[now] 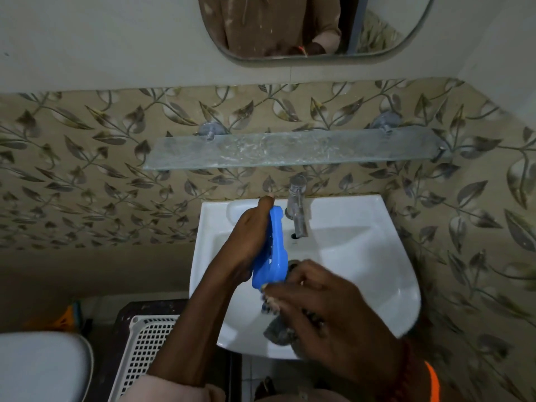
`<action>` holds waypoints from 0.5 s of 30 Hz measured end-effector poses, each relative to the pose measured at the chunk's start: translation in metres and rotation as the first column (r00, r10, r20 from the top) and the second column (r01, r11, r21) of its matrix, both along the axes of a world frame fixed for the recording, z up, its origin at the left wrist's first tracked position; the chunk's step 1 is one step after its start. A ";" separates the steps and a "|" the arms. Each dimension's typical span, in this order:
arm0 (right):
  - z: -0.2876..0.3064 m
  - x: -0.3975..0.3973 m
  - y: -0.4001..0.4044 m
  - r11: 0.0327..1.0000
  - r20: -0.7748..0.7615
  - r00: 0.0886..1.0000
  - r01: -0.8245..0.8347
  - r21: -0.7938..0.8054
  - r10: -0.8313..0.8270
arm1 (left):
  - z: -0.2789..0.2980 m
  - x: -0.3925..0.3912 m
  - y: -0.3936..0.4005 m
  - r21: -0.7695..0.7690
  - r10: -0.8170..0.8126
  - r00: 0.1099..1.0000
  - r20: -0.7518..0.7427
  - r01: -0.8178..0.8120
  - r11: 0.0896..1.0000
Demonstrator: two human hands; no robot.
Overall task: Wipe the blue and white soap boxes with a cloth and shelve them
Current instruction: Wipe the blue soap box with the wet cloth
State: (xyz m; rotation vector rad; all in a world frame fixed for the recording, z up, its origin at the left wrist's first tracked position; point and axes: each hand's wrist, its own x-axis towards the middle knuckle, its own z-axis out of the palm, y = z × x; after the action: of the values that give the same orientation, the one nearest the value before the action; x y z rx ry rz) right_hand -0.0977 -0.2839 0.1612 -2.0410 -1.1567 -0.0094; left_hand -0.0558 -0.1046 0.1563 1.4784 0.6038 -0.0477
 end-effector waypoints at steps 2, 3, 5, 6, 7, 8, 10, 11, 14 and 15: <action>-0.008 -0.004 0.001 0.998 0.041 0.999 0.033 -0.049 -0.031 | 0.002 0.004 0.001 -0.093 0.049 0.997 -0.054 -0.054 0.994; -0.009 -0.003 0.002 0.997 0.057 0.997 0.057 -0.050 -0.054 | 0.002 0.005 0.000 -0.140 0.066 0.995 -0.069 -0.075 0.987; -0.005 0.000 0.004 0.993 0.095 0.989 0.117 0.002 -0.116 | 0.002 0.004 -0.003 -0.211 0.097 0.991 -0.093 -0.115 0.971; -0.003 0.004 0.006 0.985 0.118 0.979 0.161 0.060 -0.168 | 0.001 0.002 -0.005 -0.229 0.101 0.990 -0.103 -0.123 0.966; 0.000 0.009 0.008 0.969 0.132 0.964 0.213 0.126 -0.229 | -0.001 0.000 -0.008 -0.246 0.095 0.989 -0.114 -0.120 0.962; 0.003 0.014 0.011 0.948 0.129 0.949 0.261 0.181 -0.286 | -0.002 -0.002 -0.012 -0.273 0.080 0.989 -0.122 -0.111 0.956; 0.008 0.021 0.014 0.936 0.121 0.939 0.297 0.190 -0.323 | -0.006 -0.005 -0.018 -0.319 0.067 0.990 -0.121 -0.103 0.942; 0.008 0.020 0.014 0.950 0.128 0.947 0.275 0.146 -0.294 | -0.008 -0.005 -0.018 -0.318 0.084 0.989 -0.124 -0.120 0.940; -0.002 0.003 0.011 0.987 0.105 0.982 0.161 -0.004 -0.159 | -0.011 -0.002 -0.011 -0.304 0.153 0.976 -0.158 -0.195 0.933; -0.005 -0.003 0.011 0.990 0.107 0.986 0.135 -0.041 -0.130 | -0.012 -0.001 -0.009 -0.325 0.164 0.971 -0.172 -0.214 0.921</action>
State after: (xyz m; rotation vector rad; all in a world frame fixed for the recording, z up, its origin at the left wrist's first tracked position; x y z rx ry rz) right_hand -0.1003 -0.2732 0.1560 -2.1787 -1.0908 -0.1564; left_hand -0.0567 -0.1137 0.1439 1.0795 0.8092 -0.1023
